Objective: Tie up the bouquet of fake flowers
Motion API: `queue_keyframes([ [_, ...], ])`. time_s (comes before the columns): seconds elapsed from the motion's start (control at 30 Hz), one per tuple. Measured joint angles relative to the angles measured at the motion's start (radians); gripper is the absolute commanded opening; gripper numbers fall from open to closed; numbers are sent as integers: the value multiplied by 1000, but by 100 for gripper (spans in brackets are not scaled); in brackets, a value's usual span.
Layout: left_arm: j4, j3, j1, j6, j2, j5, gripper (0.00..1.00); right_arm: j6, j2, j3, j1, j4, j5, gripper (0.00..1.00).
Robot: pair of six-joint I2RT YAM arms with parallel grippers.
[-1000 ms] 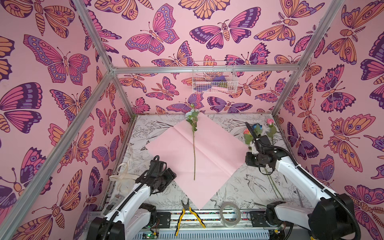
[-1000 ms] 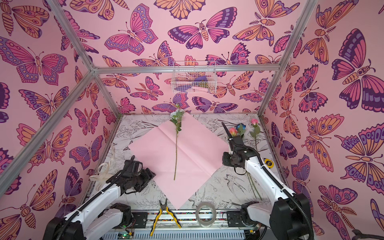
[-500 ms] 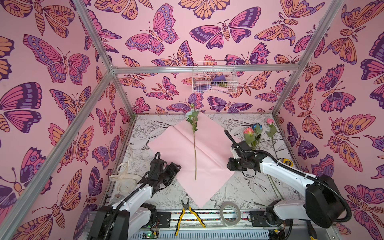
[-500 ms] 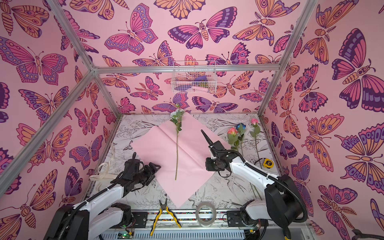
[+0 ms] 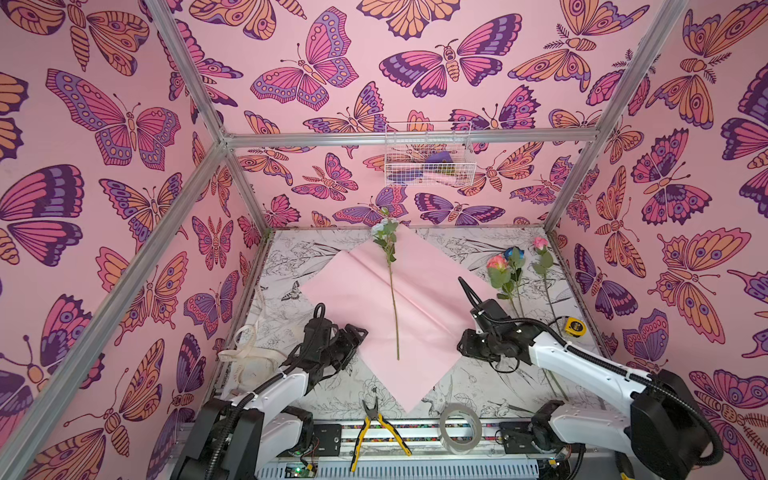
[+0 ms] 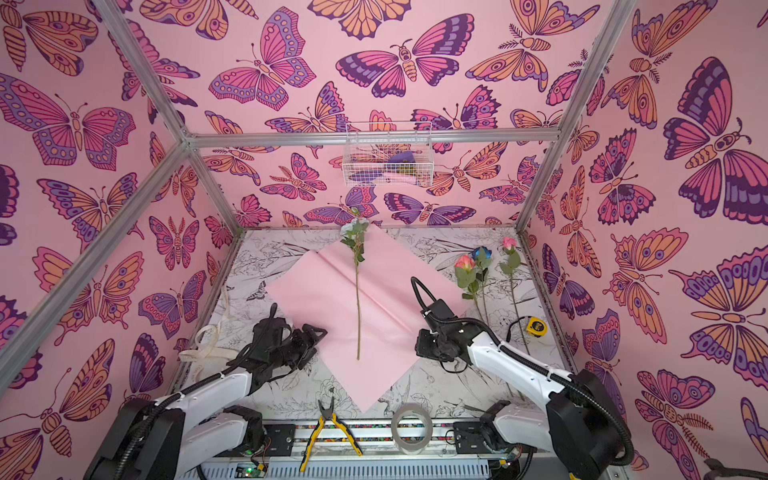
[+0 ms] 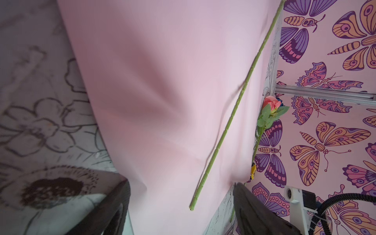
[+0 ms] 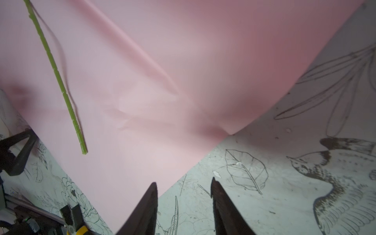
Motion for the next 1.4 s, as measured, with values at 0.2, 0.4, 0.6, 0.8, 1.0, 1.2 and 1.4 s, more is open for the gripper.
queue_keyframes([
  [0.2,0,-2,-2,-6,-3,0,82,62,-30,-77,-14,39,63,52],
  [0.4,0,-2,-6,-7,-3,-1,81,63,-1,-170,-86,190,72,54],
  [0.6,-3,-3,-6,-11,-6,-1,81,48,67,-212,-163,446,-2,53],
  [0.8,-5,-5,-13,-20,-11,-5,81,46,132,-233,-165,615,-105,49],
  [1.0,-6,-5,-21,-25,-12,-7,81,64,134,-295,-166,739,-216,45],
  [1.2,-7,-6,-26,-34,-15,-7,82,79,136,-319,-166,767,-283,31],
  [1.4,-47,-17,-32,-48,-63,-8,82,111,143,-319,-175,769,-309,26],
])
